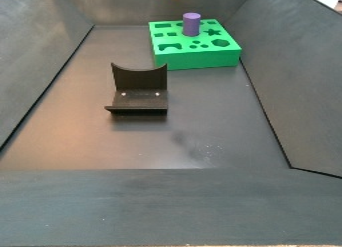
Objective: Pick up the rectangle object. Move up. Place the rectangle object on the fixture. Regrasp the rectangle object. Move to above the board. Insert the rectangle object.
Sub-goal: Insert the rectangle object.
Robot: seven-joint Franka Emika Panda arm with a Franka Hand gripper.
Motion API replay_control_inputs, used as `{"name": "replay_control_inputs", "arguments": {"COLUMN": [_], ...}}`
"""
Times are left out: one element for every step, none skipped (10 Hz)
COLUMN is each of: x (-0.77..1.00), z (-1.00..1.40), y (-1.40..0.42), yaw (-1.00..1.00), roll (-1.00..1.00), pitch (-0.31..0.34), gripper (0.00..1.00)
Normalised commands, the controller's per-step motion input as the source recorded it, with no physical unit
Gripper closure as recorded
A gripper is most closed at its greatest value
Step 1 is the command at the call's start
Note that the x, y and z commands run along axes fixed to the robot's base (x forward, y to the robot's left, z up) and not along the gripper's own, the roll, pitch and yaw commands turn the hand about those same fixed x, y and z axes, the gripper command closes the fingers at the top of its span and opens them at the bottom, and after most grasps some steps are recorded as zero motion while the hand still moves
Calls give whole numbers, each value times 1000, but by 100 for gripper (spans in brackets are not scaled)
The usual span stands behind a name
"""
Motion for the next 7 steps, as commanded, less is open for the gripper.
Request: {"name": "replay_control_inputs", "arguments": {"x": [520, 363, 0, 400, 77, 71, 134], "z": [-446, 0, -17, -174, -246, -240, -243], "y": [-169, -49, -23, -57, 0, 0, 0], "yaw": [-571, -360, 0, -666, -977, -1000, -971], "roll": [20, 13, 0, 0, 0, 0, 0], "pitch": [0, 44, 0, 0, 0, -3, -3], "gripper": [100, 100, 100, 100, 100, 100, 100]}}
